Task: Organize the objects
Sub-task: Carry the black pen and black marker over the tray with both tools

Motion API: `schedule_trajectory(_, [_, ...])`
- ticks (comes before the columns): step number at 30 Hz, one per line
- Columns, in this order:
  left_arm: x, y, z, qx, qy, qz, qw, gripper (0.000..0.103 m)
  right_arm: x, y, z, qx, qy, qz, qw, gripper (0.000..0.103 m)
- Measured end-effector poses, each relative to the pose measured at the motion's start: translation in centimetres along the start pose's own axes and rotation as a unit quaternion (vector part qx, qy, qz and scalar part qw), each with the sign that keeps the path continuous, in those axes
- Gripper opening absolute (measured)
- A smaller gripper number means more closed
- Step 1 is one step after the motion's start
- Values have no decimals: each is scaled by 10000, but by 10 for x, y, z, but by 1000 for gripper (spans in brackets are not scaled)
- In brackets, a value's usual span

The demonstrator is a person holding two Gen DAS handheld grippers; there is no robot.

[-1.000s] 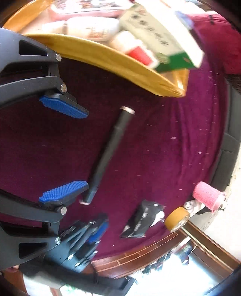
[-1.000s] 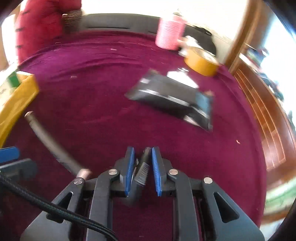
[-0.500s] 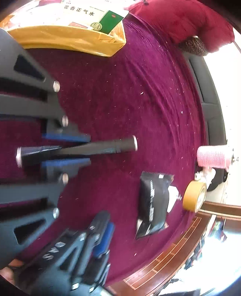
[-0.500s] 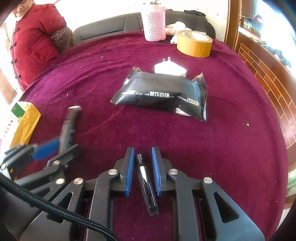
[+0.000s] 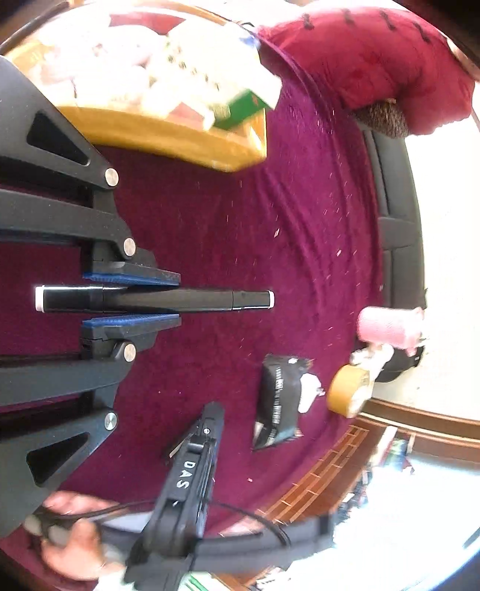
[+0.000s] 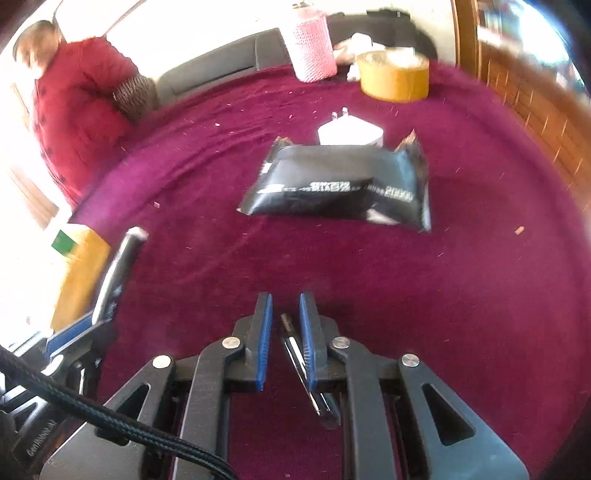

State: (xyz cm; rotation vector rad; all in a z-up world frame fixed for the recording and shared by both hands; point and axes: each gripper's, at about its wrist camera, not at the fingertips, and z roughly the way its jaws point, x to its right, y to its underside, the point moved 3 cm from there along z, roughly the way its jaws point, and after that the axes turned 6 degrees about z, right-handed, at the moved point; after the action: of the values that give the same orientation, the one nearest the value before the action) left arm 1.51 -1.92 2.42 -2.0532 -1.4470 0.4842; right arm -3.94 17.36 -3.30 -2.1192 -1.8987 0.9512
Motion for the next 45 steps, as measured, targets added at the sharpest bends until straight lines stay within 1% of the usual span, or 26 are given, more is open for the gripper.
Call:
schedule_trajectory(4, [-29, 11, -30, 213, 85, -279, 9993, 11, 2, -1, 1, -33, -523, 240, 9983, 12])
schedule_trajectory(6, [-46, 19, -45, 310, 76, -433, 9985, 12, 1, -1, 4, -44, -580, 253, 9980, 12])
schedule_trajectory(8, [-68, 28, -60, 392, 53, -653, 9971, 12, -1, 1, 5, -19, -508, 219, 9985, 12])
schedule_trajectory(9, [-75, 33, -66, 405, 32, -729, 9965, 12, -4, 1, 5, 15, -433, 139, 9990, 12])
schedule_trajectory(11, [-94, 41, -78, 439, -27, -892, 9950, 12, -11, 1, 4, 97, -91, -218, 9997, 12])
schedule_trajectory(13, [-110, 49, -90, 492, -66, -1005, 9937, 12, -16, 5, 3, 60, 55, -363, 9993, 17])
schedule_trajectory(14, [-115, 52, -95, 534, -78, -1041, 9931, 12, -17, 7, 1, 47, 109, -405, 9991, 23])
schedule_trajectory(15, [-120, 55, -99, 586, -96, -1068, 9925, 12, -18, 10, -1, 28, 208, -478, 9986, 24])
schedule_trajectory(17, [-125, 61, -105, 656, -136, -1071, 9920, 12, -21, 19, -5, 9, 473, -716, 9963, 25])
schedule_trajectory(19, [-130, 66, -105, 686, -146, -1098, 9915, 12, -25, 29, -8, 19, 813, -1028, 9914, 24])
schedule_trajectory(20, [-133, 68, -105, 686, -135, -1124, 9912, 12, -27, 33, -10, 41, 977, -1135, 9887, 21])
schedule_trajectory(21, [-137, 71, -104, 681, -106, -1181, 9906, 12, -27, 36, -11, 79, 1068, -1155, 9875, 16])
schedule_trajectory(22, [-140, 73, -104, 677, -86, -1237, 9900, 12, -26, 37, -13, 108, 1092, -1118, 9877, 13])
schedule_trajectory(23, [-142, 75, -104, 678, -83, -1272, 9895, 12, -24, 38, -13, 124, 1096, -1063, 9882, 13])
schedule_trajectory(29, [-165, 88, -115, 766, -245, -1422, 9866, 12, -22, 41, -30, 154, 533, -487, 9973, 13])
schedule_trajectory(34, [-188, 100, -127, 922, -334, -1578, 9826, 12, -41, 45, -44, 107, -29, -259, 9996, 13])
schedule_trajectory(39, [-209, 110, -139, 1036, -606, -1667, 9787, 12, -87, 51, -55, 68, -577, -415, 9974, 13])
schedule_trajectory(42, [-221, 119, -133, 921, -727, -1818, 9763, 12, -120, 56, -53, -70, -909, -603, 9940, 13])
schedule_trajectory(45, [-234, 126, -123, 740, -790, -1940, 9750, 12, -159, 65, -45, -316, -1270, -773, 9884, 13])
